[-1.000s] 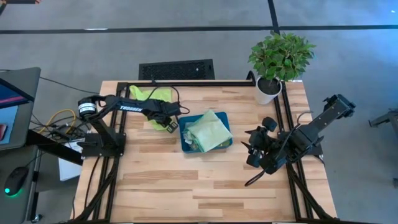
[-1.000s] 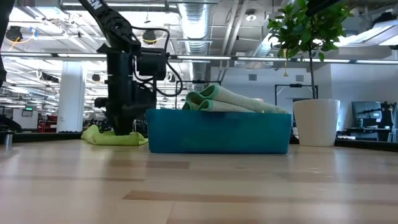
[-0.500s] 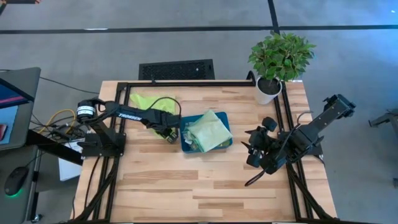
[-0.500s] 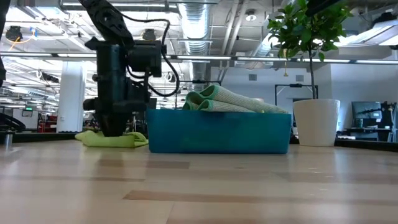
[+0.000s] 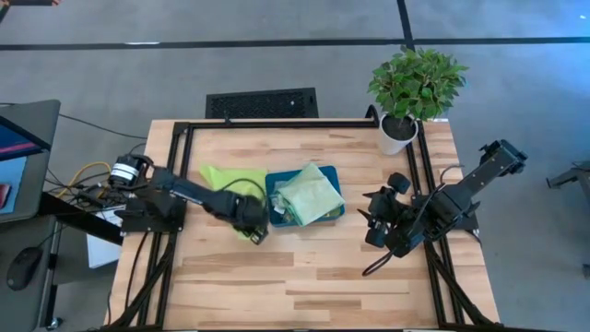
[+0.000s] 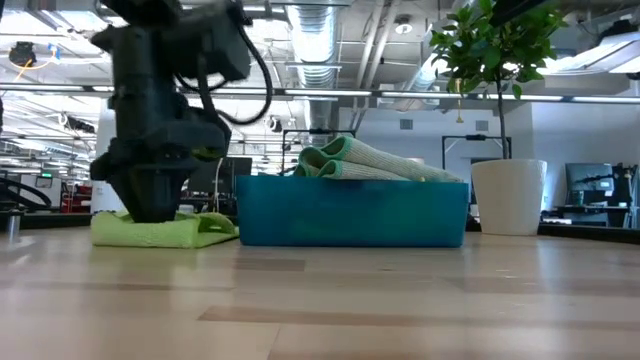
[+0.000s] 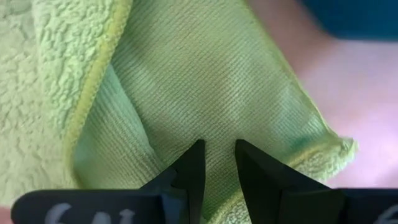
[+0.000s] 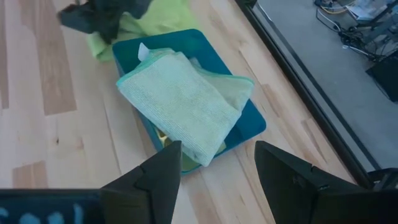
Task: Fold microfiber towels
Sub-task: Fold the green microfiber towel
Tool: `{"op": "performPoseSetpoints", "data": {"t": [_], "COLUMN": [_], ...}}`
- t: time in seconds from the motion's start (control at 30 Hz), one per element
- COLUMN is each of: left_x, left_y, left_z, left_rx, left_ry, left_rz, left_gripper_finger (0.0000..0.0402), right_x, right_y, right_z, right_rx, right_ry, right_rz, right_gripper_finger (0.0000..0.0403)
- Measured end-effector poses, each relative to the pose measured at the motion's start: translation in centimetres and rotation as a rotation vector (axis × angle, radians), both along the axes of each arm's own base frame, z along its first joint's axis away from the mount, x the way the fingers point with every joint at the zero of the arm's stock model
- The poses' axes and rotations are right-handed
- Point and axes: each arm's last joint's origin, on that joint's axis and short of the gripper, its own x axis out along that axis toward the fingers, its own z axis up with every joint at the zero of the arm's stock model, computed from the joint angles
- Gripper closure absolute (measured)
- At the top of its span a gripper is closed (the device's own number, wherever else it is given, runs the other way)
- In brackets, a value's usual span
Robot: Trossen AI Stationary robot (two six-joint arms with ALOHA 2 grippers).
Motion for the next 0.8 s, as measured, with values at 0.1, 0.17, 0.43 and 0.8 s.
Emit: {"op": "performPoseSetpoints", "data": {"t": [0.1,0.17,0.43,0.8], "left_x": [0.5,0.8,1.5,0.9], "left_y": [-2.1,-3.5,-8.7,-11.2], "left_z": [0.1,0.3,1.4,2.0], "left_rx": [-0.025,-0.053,-0.101,-0.092], "left_ry": [-0.091,-0.159,-0.448,-0.539], "left_rz": [-0.026,-0.050,-0.162,-0.258], "left_gripper_finger": [0.0317,0.0317,0.0317,0.0317], "right_x": [0.0,0.0,0.2,0.6], "right_y": [0.0,0.0,0.2,0.4], "right_z": [0.0,0.0,0.1,0.3], "right_rx": [0.000,0.001,0.021,0.052], "right_ry": [0.000,-0.001,-0.027,-0.070], "right_rz": [0.000,0.000,0.000,0.000], "right_gripper_finger": [0.0177,0.0177,0.0177,0.0177]}}
